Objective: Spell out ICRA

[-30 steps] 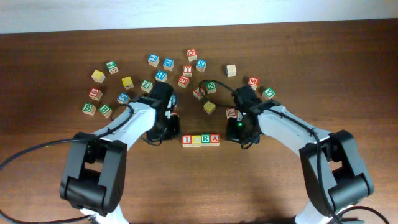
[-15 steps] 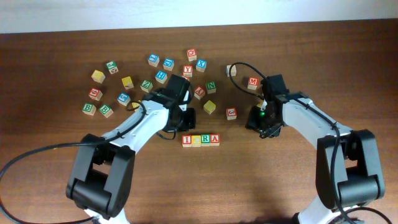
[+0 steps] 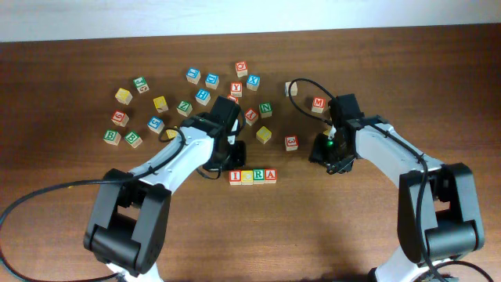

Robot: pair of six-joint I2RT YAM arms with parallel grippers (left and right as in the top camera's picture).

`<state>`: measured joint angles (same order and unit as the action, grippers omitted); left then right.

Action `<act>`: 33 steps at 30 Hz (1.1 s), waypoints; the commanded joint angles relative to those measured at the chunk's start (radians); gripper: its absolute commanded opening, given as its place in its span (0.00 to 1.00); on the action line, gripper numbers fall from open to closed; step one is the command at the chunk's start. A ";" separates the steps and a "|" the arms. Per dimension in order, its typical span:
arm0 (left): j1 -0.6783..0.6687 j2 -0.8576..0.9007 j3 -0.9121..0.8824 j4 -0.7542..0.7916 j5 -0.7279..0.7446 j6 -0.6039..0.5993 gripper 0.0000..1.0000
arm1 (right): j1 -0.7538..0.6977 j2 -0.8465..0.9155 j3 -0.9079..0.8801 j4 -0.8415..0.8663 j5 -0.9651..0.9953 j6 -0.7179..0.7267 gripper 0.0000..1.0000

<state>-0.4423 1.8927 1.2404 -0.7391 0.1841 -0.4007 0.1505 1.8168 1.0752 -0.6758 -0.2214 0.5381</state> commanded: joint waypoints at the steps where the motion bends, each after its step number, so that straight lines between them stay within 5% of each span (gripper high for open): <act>1: -0.009 0.006 0.008 -0.003 0.011 0.002 0.00 | -0.007 0.021 -0.018 -0.002 0.024 -0.007 0.49; 33: -0.006 0.005 0.008 0.029 0.015 0.002 0.00 | -0.006 0.021 -0.019 -0.003 0.023 -0.006 0.49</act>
<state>-0.4469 1.8927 1.2404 -0.7345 0.1917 -0.4007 0.1505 1.8168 1.0752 -0.6762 -0.2214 0.5377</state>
